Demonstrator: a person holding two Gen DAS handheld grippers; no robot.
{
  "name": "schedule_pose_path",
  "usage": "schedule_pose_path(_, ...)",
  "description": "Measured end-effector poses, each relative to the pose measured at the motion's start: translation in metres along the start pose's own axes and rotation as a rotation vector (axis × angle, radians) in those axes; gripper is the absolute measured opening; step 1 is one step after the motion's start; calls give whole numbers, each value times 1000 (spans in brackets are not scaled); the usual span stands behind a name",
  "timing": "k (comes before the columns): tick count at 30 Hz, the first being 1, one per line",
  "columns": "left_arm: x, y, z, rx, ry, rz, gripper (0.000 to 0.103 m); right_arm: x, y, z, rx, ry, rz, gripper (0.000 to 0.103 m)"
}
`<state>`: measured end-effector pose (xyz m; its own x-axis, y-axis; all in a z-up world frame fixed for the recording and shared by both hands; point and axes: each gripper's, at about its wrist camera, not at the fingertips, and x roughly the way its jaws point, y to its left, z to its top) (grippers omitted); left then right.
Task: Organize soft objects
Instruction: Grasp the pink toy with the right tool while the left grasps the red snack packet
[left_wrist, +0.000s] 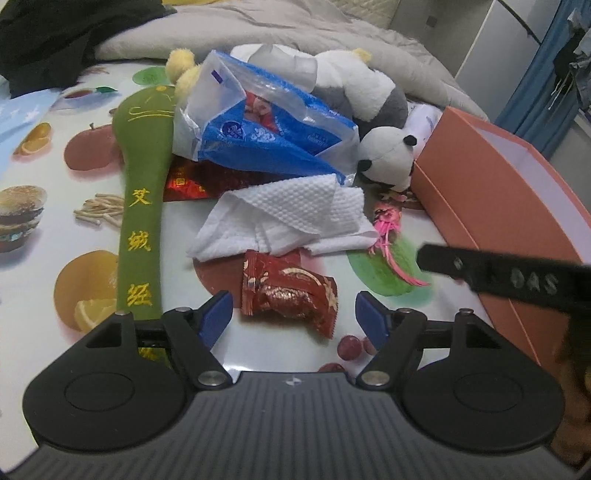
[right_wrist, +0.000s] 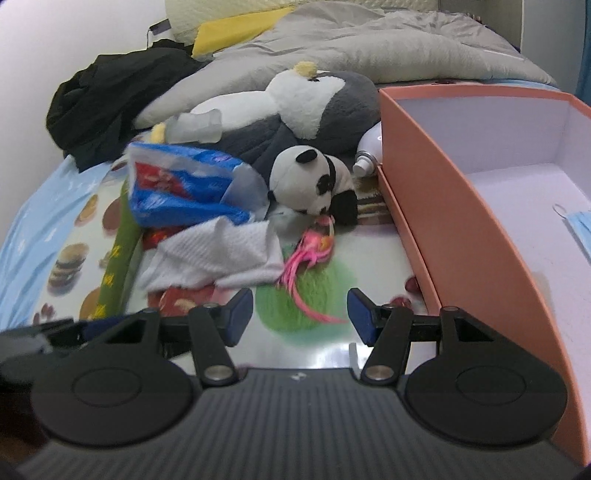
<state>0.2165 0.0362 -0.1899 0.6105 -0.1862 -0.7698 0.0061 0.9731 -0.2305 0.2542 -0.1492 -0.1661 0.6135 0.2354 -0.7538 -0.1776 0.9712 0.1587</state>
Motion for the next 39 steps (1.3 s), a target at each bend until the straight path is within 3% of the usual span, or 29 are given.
schedule_pose_path(9,27,0,8,49,23,-2,78,49,-6,27,28,22,-24,55)
schedule_pose_path(15,30,2,13,19,23,-1,75,72,-8,31,39,37,-53,51)
schedule_pose_path(19,27,4,12,20,21,8,63,80,-8,28,28,50,-55,33)
schedule_pose_path(28,17,9,10,-8,30,1,55,71,-6,23,-10,38,-59,32)
schedule_pose_path(39,-8,4,-8,-26,21,9,44,23,-8,-5,-30,38,-57,32)
